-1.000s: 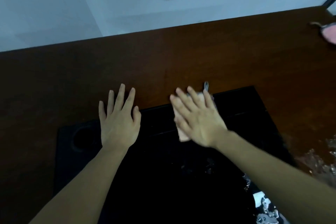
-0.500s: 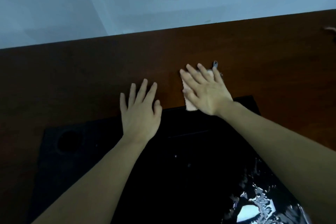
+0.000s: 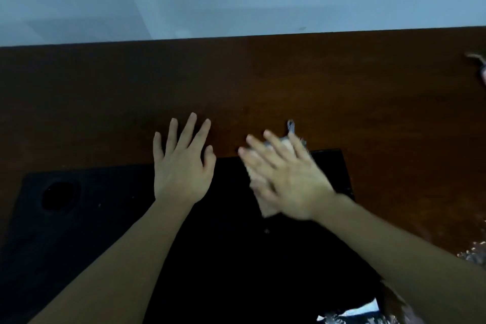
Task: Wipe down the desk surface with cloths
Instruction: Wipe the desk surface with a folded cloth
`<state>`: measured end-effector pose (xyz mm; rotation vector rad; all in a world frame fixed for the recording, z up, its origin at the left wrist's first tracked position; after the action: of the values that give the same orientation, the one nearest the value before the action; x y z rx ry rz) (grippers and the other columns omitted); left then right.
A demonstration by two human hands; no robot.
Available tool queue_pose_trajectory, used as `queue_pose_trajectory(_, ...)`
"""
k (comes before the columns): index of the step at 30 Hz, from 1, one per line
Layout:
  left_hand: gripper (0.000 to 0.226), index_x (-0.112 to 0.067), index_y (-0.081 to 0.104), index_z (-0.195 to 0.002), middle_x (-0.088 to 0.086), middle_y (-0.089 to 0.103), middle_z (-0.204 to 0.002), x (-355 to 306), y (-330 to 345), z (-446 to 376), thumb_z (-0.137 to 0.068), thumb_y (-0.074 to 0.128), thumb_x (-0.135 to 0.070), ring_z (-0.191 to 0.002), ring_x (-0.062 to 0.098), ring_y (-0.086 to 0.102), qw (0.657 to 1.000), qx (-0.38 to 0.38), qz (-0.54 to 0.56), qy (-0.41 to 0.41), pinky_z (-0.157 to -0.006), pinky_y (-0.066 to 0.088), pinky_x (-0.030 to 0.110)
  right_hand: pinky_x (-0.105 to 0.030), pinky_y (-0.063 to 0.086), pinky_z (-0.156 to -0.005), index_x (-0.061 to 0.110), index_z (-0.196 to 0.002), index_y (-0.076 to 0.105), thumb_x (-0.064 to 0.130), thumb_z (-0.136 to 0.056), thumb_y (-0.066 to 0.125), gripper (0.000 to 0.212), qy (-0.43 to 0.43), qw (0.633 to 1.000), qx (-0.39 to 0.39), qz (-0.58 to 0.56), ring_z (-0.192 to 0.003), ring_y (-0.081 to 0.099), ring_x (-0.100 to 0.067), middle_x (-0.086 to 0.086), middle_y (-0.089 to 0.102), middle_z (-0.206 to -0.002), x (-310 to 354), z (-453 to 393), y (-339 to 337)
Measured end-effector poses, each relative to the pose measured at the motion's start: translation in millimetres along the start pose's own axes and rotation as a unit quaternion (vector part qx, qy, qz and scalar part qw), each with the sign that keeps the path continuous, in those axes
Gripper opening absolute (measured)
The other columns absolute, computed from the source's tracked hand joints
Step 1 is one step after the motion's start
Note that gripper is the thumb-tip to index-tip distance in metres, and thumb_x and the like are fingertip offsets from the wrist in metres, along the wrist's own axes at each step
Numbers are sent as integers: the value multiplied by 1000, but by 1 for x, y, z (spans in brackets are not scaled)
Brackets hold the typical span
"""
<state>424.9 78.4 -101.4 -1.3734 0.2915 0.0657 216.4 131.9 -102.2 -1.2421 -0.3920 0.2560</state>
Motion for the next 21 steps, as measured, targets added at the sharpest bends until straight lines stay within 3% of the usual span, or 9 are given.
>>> queue_pose_trajectory(4,57,-39,14,-161,-12,1,-169,0,1,1,-105,26,-45,-156,20,-9,1000,-13,10,0,-126,-5,49,-55,-9,-123,39,-160,-14,55,-106,10,61,97,995,-3,7,-156,-17,-22,10,-16,-169,-58,-57,-29)
queue_pose_trajectory(8,58,-39,16,-160,-12,3,-169,2,4,2,-103,22,-47,-156,19,-6,1000,-17,4,-1,-126,-3,49,-58,-11,-123,35,-160,-15,54,-105,5,61,124,992,2,3,-155,-19,-26,5,-15,-170,-57,-67,-28)
queue_pose_trajectory(11,57,-39,16,-160,-12,3,-169,1,4,3,-104,24,-46,-156,19,-5,1000,-16,0,-8,-126,-3,48,-60,-11,-122,34,-159,-18,52,-106,6,61,68,997,7,20,-155,-18,-28,4,-17,-170,-20,-27,-9)
queue_pose_trajectory(16,56,-38,18,-160,-11,4,-169,0,3,3,-105,26,-44,-157,20,-4,1000,-26,0,-4,-126,-2,48,-60,3,-121,31,-163,8,56,-106,20,63,-66,997,24,9,-156,8,-31,1,11,-170,23,46,22)
queue_pose_trajectory(19,56,-37,20,-160,-10,6,-169,0,4,2,-106,28,-43,-157,21,-3,1000,-31,1,-3,-126,-2,49,-57,-10,-121,36,-162,-4,59,-106,17,64,-86,996,30,13,-157,-9,-27,6,-5,-170,12,40,17)
queue_pose_trajectory(21,56,-38,19,-160,-11,6,-169,0,4,2,-105,27,-43,-157,20,-3,1000,-29,1,-3,-126,-2,48,-54,-18,-121,39,-159,-15,58,-106,13,63,-49,999,12,11,-154,-21,-23,10,-17,-168,-2,18,5)
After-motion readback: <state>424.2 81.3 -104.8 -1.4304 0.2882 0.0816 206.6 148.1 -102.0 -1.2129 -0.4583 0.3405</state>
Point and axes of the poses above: each hand's wrist, its own z-axis away from the middle knuckle, its own y-axis out of the palm, x = y × z, the point moved 4 cm from there along -z, towards the middle knuckle
